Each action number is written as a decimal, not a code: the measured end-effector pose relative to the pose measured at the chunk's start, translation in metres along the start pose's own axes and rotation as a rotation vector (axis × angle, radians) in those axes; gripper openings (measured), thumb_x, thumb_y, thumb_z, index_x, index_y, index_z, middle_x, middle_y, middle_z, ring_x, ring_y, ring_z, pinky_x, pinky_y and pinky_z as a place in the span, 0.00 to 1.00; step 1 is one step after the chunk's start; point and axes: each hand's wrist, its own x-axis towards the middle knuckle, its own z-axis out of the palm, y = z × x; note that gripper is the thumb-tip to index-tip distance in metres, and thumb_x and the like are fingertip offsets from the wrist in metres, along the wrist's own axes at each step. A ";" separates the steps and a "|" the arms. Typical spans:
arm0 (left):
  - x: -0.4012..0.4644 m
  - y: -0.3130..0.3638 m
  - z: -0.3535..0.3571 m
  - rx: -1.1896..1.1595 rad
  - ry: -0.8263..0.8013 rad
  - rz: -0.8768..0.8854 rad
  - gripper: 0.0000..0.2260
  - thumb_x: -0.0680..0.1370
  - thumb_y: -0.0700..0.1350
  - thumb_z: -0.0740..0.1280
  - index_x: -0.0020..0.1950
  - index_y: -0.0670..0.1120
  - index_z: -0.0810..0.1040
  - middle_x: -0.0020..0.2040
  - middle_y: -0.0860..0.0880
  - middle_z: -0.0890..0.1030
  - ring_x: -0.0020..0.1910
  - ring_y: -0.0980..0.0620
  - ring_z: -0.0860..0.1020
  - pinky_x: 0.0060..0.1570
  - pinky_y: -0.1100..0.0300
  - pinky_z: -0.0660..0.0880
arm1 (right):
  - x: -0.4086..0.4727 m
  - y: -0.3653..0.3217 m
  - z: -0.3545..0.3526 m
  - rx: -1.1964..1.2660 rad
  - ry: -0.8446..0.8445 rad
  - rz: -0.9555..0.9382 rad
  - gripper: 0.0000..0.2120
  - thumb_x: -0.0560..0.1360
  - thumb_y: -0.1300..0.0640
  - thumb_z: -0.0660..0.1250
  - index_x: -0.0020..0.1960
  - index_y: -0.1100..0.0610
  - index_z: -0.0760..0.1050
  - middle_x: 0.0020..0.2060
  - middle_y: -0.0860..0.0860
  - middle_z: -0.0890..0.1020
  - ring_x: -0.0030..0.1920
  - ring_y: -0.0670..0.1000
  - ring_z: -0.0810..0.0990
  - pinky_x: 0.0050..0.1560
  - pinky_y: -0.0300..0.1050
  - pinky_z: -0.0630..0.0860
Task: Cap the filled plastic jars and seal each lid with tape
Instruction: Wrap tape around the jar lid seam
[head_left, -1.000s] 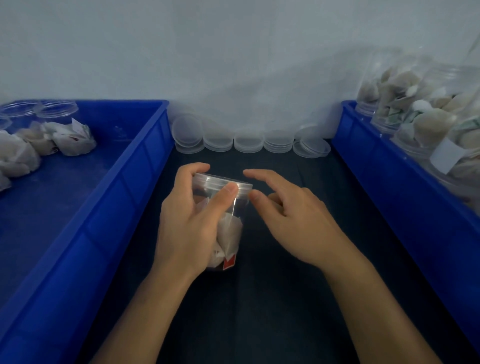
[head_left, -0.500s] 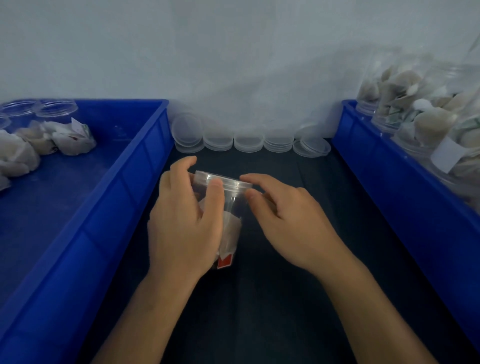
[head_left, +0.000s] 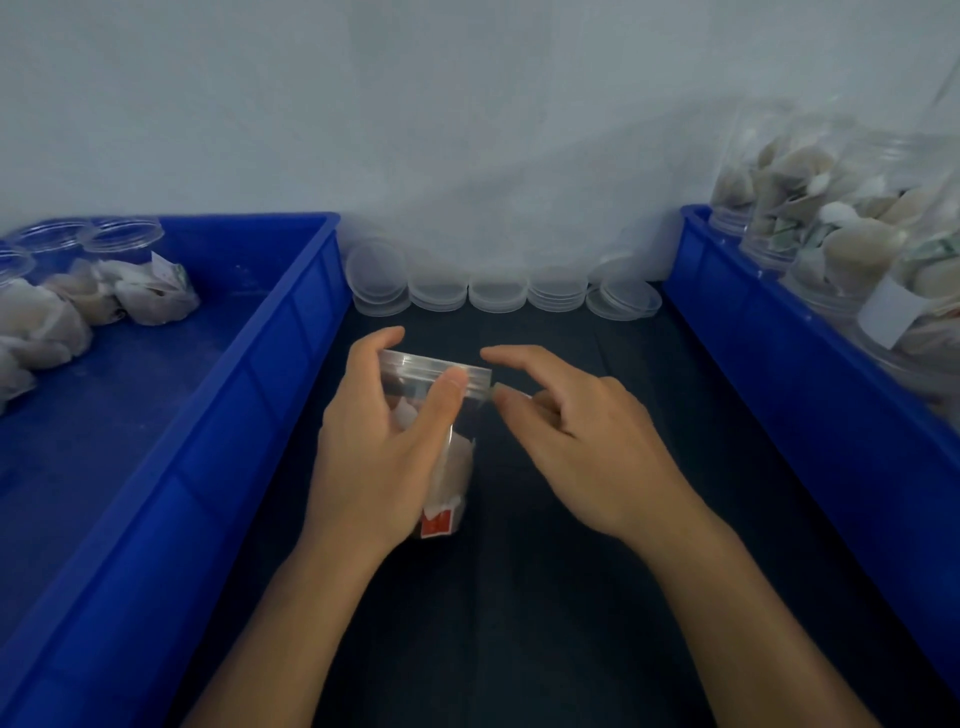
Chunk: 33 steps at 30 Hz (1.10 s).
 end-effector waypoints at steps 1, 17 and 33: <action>0.000 -0.001 0.000 -0.011 0.001 0.000 0.35 0.71 0.72 0.64 0.76 0.61 0.68 0.56 0.66 0.79 0.56 0.69 0.78 0.49 0.66 0.73 | 0.000 0.001 0.000 -0.013 0.001 0.005 0.15 0.84 0.42 0.59 0.70 0.30 0.68 0.31 0.42 0.79 0.33 0.47 0.76 0.40 0.45 0.69; 0.003 -0.009 -0.008 -0.276 -0.183 0.058 0.30 0.75 0.63 0.69 0.76 0.58 0.69 0.60 0.65 0.80 0.59 0.59 0.82 0.54 0.67 0.78 | 0.001 0.006 -0.001 0.170 -0.076 0.030 0.12 0.82 0.39 0.64 0.64 0.31 0.73 0.27 0.45 0.76 0.29 0.44 0.75 0.35 0.45 0.70; -0.006 0.004 0.003 0.149 0.000 -0.010 0.36 0.73 0.77 0.61 0.75 0.59 0.65 0.57 0.60 0.79 0.52 0.59 0.83 0.50 0.49 0.83 | -0.003 -0.005 0.007 0.177 -0.016 0.045 0.16 0.84 0.51 0.59 0.69 0.38 0.75 0.34 0.48 0.82 0.33 0.48 0.79 0.36 0.49 0.74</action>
